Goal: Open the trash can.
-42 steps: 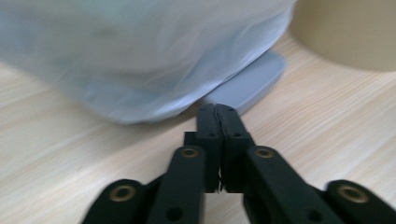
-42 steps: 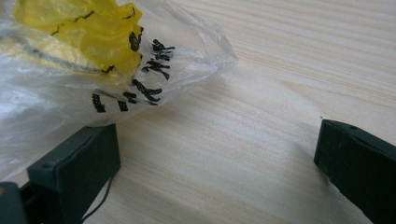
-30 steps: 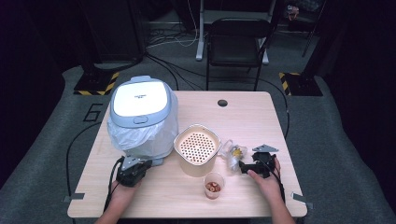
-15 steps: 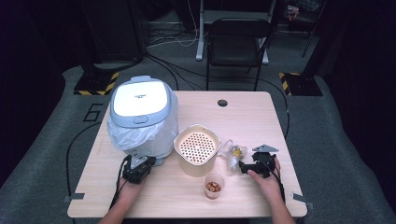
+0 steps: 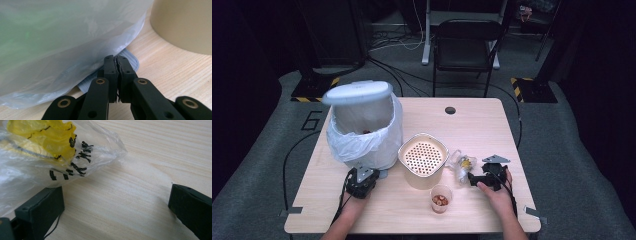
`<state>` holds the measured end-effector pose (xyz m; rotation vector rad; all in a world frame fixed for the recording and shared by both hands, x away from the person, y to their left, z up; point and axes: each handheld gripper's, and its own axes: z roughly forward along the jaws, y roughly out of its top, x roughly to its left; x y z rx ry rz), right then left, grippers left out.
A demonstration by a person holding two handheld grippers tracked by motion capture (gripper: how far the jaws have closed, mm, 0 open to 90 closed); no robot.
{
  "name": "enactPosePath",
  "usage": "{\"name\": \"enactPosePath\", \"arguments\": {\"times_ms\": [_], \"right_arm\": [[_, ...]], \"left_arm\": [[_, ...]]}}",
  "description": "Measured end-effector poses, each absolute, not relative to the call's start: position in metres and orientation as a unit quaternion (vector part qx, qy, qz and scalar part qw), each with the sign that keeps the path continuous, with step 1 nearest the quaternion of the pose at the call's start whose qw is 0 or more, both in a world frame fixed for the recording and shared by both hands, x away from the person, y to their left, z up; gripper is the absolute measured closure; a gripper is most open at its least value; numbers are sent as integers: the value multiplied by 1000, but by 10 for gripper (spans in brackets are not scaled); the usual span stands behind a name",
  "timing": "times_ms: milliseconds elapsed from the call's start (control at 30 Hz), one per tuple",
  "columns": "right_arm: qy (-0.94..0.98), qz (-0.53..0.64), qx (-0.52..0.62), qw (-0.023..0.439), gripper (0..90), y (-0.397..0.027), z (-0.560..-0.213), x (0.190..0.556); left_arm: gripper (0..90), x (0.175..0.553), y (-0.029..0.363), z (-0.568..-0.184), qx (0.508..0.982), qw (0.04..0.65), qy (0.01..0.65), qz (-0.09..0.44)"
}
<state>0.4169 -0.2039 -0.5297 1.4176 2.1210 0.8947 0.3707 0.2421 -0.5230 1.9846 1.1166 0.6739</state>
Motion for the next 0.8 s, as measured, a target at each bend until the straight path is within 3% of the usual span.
{"name": "enactPosePath", "arguments": {"times_ms": [167, 567, 733, 767, 800], "right_arm": [[766, 322, 513, 217, 0, -204, -530, 417], [764, 326, 514, 216, 8, -204, -530, 415], [759, 328, 518, 219, 70, -205, -528, 412], [756, 325, 523, 222, 167, -206, -526, 410], [755, 322, 526, 220, 183, -207, -524, 409]], "left_arm": [[870, 372, 242, -523, 765, 380, 458, 246], [868, 370, 241, -524, 777, 365, 434, 272], [867, 370, 242, -524, 773, 371, 436, 272], [867, 371, 242, -524, 772, 375, 440, 265], [867, 370, 242, -525, 771, 375, 441, 267]]}}
